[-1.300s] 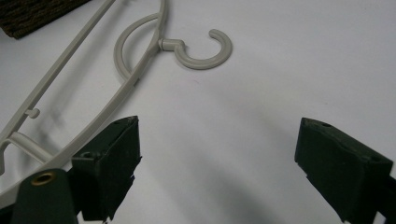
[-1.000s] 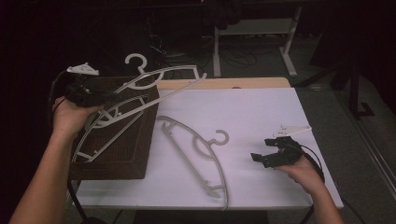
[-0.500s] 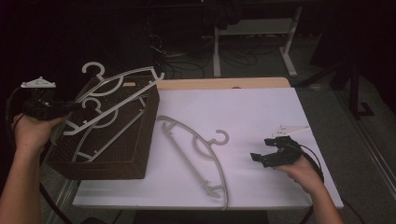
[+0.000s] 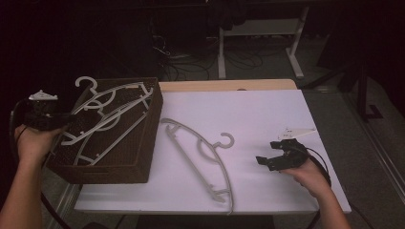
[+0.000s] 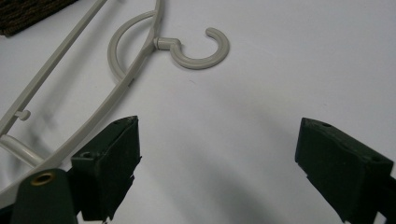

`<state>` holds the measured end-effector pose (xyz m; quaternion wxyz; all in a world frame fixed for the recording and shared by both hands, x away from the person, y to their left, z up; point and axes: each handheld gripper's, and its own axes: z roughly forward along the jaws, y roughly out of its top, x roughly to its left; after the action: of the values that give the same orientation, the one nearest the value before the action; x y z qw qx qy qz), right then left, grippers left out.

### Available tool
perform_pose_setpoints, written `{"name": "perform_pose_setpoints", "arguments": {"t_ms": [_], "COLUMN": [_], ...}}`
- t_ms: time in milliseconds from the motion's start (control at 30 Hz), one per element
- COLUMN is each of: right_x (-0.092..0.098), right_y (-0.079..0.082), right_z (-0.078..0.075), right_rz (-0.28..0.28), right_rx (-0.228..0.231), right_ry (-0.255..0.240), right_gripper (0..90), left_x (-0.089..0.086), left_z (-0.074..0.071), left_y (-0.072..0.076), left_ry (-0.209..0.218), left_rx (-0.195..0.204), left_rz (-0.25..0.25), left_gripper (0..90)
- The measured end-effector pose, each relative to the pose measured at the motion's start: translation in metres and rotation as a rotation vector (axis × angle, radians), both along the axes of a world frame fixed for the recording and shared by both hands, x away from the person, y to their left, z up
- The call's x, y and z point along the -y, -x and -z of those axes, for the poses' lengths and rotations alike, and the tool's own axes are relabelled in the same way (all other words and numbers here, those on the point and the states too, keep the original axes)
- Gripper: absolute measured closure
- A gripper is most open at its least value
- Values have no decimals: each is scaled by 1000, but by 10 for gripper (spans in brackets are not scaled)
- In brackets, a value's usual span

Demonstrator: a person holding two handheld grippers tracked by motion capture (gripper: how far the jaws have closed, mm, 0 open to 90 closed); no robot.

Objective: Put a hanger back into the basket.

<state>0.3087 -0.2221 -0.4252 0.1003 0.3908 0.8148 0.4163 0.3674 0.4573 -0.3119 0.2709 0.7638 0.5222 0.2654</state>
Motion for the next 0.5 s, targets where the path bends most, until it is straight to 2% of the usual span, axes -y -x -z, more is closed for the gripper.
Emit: {"name": "perform_pose_setpoints", "arguments": {"t_ms": [200,400,500], "right_x": [0,1,1], "right_y": [0,0,0], "right_z": [0,0,-1], "right_rz": [1,-1,-3], "right_rx": [-1,0,2], "right_ry": [0,-1,-2], "right_gripper": [138,138,138], "left_x": [5,11,13], "left_z": [16,25,27], "left_y": [-7,-13,-14], "left_ry": [-3,12,15], "left_rx": [-47,-104,-111], "left_rz": [12,22,15], "left_gripper": [815,798,674]}}
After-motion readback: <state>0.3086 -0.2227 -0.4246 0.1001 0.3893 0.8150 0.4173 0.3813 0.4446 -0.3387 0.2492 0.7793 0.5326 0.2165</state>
